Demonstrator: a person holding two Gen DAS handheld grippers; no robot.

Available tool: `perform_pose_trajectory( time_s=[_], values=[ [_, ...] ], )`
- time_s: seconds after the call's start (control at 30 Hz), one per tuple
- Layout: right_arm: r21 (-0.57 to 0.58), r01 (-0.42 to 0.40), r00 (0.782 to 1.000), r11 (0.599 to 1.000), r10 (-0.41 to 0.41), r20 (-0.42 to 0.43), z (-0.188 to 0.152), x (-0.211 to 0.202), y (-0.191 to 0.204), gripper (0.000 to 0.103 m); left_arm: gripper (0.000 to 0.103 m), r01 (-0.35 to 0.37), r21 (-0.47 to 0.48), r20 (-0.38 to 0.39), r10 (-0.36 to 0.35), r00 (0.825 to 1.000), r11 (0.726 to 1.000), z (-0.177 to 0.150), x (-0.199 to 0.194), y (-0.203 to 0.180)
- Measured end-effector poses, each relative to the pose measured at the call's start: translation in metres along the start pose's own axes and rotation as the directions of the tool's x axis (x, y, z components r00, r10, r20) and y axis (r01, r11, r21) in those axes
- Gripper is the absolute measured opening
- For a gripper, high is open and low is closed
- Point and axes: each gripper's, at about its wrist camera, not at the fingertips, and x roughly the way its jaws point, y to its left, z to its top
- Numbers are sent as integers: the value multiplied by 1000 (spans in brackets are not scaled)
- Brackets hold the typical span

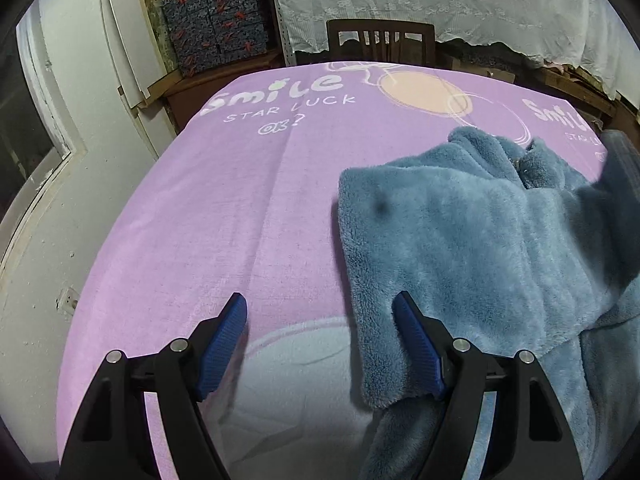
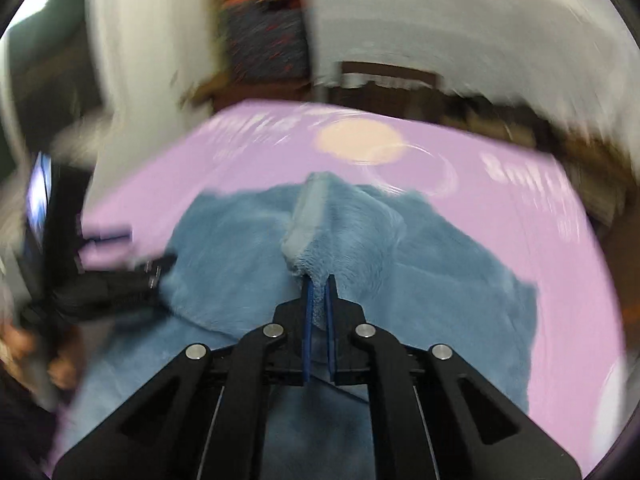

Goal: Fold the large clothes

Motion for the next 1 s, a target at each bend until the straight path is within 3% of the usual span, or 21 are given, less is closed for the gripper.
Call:
perform_pose_trajectory(
  time_s=[0.1,0.17,0.2,0.23,0.47,0.5,0.53,0.63,0.77,0.87,1.0],
  values=[
    [243,-64,997,968,71,-19,-17,0,-64,10,77,-12,3,4,12,1000,1000,-2,0,-1],
    [345,-116,991,931,133,-25,-33,6,-88,25,77,-25,11,14,25,1000,1000,-3,-1,-3],
    [373,-140,987,917,159,-21,-37,9,-94,40,77,-31,15,20,31,999,999,-3,-2,-4],
    [394,-161,983,905,182,-15,-41,11,-98,45,77,-33,14,23,33,999,999,-4,-3,-5],
    [450,-156,983,879,181,-12,-28,22,-112,46,77,36,-35,91,-32,995,999,10,-26,-2],
    [450,-154,984,879,177,-8,-26,23,-109,36,77,47,-32,108,-43,993,998,16,-31,-7],
    [444,-151,986,883,167,3,-24,21,-108,6,77,54,-25,115,-51,992,998,19,-33,-12],
    [389,-166,986,906,154,61,-19,4,-100,8,77,74,18,120,-76,990,997,30,-35,-36],
    [357,-70,997,931,71,10,-29,8,-103,8,78,43,73,45,-46,998,996,26,-5,-60],
    [410,-63,995,910,90,-47,-44,25,-117,9,79,71,57,16,-72,997,996,20,8,-57],
    [403,-62,996,913,81,-31,-43,20,-119,12,80,88,50,12,-89,996,995,19,10,-53]
  ],
)
